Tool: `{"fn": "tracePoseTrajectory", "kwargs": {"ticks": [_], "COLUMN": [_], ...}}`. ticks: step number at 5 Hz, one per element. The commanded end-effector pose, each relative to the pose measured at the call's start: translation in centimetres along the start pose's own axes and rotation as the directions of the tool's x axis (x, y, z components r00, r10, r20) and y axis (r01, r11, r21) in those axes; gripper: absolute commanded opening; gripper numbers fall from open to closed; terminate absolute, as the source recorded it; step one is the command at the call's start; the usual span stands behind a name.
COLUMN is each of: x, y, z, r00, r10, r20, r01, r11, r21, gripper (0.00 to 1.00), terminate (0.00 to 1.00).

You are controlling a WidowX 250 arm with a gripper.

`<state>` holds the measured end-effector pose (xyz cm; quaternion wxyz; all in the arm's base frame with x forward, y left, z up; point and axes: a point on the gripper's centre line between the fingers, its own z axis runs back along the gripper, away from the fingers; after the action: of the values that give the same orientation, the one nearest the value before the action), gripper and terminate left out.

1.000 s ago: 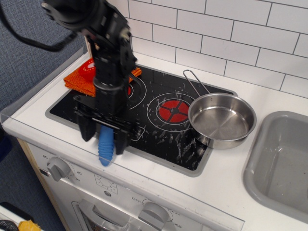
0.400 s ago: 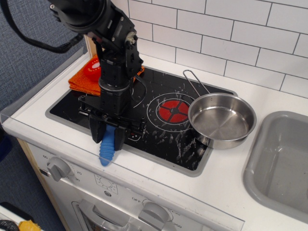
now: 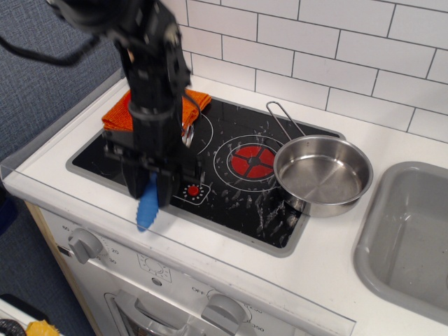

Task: Move the blue fork to the right of the orange cloth.

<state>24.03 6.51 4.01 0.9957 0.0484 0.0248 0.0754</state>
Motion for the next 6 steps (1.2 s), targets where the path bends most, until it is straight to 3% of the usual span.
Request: {"fn": "tracePoseTrajectory", "kwargs": {"ticks": [1, 2, 4, 6], "x": [3.0, 6.0, 11.7, 12.6], "y": [-0.8, -1.5, -3.0, -5.4], "z": [6.0, 4.4, 1.0, 0.6], "r00": [0.991, 0.993, 0.995, 0.983], "r10": [-0.053, -0.064, -0.089, -0.181], "r20": [0.125, 0.097, 0.039, 0.03], "r01": [0.054, 0.066, 0.087, 0.18], "r11": [0.999, 0.998, 0.996, 0.983], "r21": [-0.002, -0.009, 0.033, 0.031], "gripper": [0.0, 0.0, 0.0, 0.0], "terminate": [0.0, 0.0, 0.0, 0.0]}}
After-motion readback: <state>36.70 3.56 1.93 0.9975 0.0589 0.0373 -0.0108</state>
